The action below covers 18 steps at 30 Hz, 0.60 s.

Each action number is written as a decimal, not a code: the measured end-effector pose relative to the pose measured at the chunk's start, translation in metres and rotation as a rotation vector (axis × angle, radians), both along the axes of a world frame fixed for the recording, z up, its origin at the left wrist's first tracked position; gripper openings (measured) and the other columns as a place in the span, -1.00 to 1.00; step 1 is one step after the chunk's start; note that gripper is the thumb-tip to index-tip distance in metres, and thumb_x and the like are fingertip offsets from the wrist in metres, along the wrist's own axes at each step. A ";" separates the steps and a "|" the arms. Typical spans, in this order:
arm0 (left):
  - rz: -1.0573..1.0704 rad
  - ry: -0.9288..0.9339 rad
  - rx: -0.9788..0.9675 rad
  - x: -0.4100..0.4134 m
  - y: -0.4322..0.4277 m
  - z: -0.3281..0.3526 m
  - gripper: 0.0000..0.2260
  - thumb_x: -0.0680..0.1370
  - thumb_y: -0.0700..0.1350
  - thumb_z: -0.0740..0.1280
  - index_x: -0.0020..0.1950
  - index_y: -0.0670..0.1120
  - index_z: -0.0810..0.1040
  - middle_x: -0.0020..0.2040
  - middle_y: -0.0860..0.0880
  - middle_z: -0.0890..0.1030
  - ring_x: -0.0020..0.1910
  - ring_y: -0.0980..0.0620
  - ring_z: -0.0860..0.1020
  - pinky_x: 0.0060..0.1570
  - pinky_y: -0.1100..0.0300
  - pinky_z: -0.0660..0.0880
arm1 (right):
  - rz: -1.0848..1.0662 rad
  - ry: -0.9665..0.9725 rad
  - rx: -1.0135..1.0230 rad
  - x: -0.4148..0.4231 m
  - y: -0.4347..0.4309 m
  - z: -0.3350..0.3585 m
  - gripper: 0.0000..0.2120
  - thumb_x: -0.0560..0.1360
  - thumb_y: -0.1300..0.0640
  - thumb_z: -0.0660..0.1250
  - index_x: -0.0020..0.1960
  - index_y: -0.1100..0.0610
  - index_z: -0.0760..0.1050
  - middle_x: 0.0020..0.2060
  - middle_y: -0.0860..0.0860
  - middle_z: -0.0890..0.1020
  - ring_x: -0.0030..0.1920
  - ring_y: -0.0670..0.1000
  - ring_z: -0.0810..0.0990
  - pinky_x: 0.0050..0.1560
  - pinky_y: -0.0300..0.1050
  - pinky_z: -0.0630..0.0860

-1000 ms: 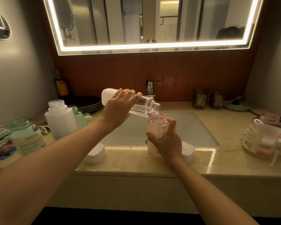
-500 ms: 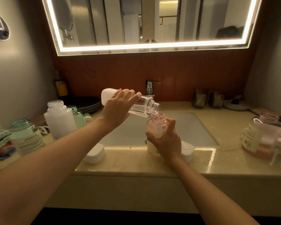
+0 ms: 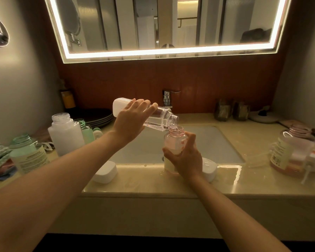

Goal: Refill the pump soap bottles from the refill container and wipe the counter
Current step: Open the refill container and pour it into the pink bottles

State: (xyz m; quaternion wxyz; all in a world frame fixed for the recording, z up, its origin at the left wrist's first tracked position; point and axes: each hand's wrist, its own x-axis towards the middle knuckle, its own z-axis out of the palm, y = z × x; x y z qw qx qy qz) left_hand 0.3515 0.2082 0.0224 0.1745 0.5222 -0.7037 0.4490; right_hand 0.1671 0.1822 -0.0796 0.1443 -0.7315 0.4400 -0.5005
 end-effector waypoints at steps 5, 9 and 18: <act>-0.006 -0.001 -0.010 -0.001 0.001 0.000 -0.27 0.13 -0.27 0.60 0.20 -0.09 0.34 0.04 -0.14 0.60 0.01 -0.14 0.59 -0.04 -0.02 0.56 | 0.005 -0.004 -0.007 0.000 0.000 0.000 -0.27 0.30 -0.20 0.44 0.18 -0.10 -0.02 0.18 0.09 0.50 0.03 0.11 0.57 -0.08 -0.10 0.54; -0.006 -0.001 -0.012 -0.001 0.001 0.001 -0.27 0.13 -0.27 0.60 0.20 -0.09 0.34 0.04 -0.14 0.60 0.00 -0.13 0.59 -0.03 -0.02 0.55 | 0.004 0.003 -0.005 0.000 0.000 -0.001 -0.27 0.30 -0.20 0.44 0.19 -0.10 -0.02 0.19 0.09 0.50 0.03 0.10 0.57 -0.08 -0.10 0.54; 0.011 -0.012 -0.002 -0.001 0.001 0.001 -0.29 0.16 -0.28 0.58 0.21 -0.08 0.33 0.06 -0.14 0.59 0.03 -0.13 0.58 0.02 -0.04 0.53 | 0.013 0.000 0.003 -0.001 0.001 0.001 -0.28 0.31 -0.18 0.45 0.18 -0.10 -0.02 0.16 0.11 0.51 0.02 0.12 0.57 -0.07 -0.04 0.58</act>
